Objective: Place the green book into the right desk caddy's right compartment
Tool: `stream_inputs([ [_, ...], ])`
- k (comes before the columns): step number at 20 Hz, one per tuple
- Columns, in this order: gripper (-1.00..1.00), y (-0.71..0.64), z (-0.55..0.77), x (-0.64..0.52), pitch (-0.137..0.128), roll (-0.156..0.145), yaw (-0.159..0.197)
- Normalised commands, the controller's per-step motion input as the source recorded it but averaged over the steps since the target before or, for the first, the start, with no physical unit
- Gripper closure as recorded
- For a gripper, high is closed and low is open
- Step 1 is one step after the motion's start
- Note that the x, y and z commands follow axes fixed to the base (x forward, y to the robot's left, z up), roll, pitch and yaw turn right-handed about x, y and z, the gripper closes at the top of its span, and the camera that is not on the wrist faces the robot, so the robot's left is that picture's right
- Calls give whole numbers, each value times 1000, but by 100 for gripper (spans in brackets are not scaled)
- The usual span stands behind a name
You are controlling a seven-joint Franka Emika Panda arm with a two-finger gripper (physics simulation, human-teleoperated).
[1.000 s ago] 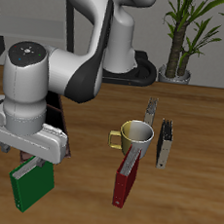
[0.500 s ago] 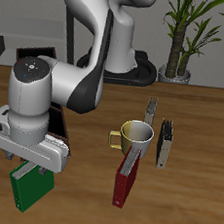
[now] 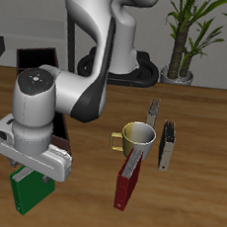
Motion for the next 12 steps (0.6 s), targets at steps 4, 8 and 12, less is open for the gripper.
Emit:
stream_inputs([
  [4, 100, 25, -233, 11, 29, 20, -37],
  [8, 100, 35, -56, -17, 14, 0, -11],
  [12, 100, 66, 54, -50, -8, 18, -5],
])
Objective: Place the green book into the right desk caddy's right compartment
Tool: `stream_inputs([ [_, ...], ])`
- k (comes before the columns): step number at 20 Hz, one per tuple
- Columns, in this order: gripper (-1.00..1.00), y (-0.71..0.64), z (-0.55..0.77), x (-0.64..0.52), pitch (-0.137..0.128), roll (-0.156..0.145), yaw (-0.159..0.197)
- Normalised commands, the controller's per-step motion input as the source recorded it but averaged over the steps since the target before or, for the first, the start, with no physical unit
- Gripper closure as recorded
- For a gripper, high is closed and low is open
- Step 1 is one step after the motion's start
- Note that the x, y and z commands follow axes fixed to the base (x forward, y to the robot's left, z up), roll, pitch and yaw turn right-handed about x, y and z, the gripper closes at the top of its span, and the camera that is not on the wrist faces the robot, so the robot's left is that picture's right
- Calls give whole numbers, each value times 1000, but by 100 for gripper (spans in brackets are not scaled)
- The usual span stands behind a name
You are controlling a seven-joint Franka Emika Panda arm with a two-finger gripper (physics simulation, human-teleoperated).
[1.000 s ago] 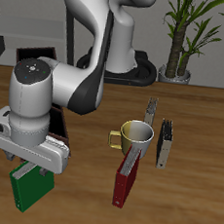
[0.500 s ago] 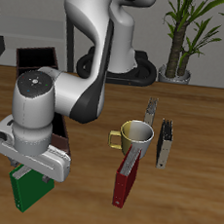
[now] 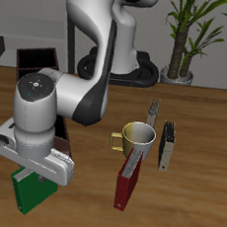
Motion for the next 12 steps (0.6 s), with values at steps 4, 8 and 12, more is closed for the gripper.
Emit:
stream_inputs([
  [4, 100, 75, 200, -48, -35, 12, 11],
  [8, 100, 190, 370, -53, -82, 2, 74],
  [12, 100, 188, 323, -174, -76, 16, 63],
])
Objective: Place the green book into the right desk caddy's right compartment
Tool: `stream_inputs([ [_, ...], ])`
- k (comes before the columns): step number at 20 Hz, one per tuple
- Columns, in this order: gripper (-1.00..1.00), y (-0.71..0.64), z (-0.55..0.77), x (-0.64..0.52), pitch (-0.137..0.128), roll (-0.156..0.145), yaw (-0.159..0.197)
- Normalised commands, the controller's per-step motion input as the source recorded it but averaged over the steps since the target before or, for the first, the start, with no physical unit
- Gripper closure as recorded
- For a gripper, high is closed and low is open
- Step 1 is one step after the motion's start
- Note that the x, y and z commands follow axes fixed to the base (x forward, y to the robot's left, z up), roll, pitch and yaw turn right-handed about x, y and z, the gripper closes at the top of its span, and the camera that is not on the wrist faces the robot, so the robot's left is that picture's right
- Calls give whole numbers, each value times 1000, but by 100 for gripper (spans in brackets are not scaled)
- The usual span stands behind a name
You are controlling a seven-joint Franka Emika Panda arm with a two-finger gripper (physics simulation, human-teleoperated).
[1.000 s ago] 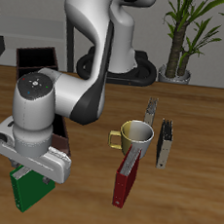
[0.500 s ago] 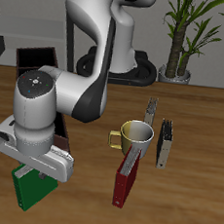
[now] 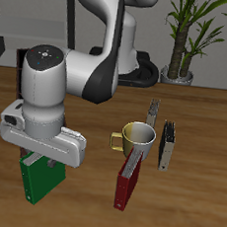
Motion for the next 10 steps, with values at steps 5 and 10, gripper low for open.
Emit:
stream_inputs([
  [5, 100, 209, 488, -178, -88, 10, 77],
  [10, 100, 128, 552, -292, -105, 10, 100],
])
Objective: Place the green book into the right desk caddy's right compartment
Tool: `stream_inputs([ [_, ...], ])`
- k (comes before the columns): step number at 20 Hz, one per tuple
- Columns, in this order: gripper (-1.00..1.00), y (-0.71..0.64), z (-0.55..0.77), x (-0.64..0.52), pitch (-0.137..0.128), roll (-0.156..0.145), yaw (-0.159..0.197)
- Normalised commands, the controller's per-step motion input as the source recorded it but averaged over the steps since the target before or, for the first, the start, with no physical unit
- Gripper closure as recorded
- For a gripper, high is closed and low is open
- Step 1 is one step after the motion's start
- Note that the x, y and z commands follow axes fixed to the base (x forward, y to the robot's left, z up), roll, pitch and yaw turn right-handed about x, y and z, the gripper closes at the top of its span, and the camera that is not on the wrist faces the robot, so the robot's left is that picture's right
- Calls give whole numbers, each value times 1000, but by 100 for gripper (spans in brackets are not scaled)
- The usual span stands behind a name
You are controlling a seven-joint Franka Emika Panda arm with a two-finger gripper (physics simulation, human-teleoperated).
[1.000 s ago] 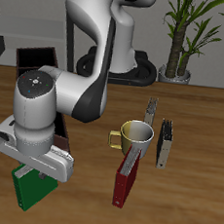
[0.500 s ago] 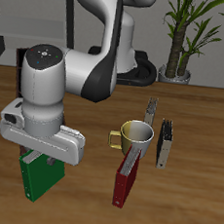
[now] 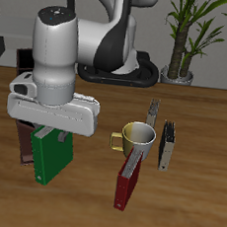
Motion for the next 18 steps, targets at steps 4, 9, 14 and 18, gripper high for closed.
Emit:
stream_inputs([
  [4, 100, 286, 605, -392, -115, 59, 115],
  [9, 100, 145, 416, -336, -98, 42, 86],
  [14, 100, 302, 470, -466, -94, 54, 76],
  [18, 100, 290, 283, -584, -108, 55, 139],
])
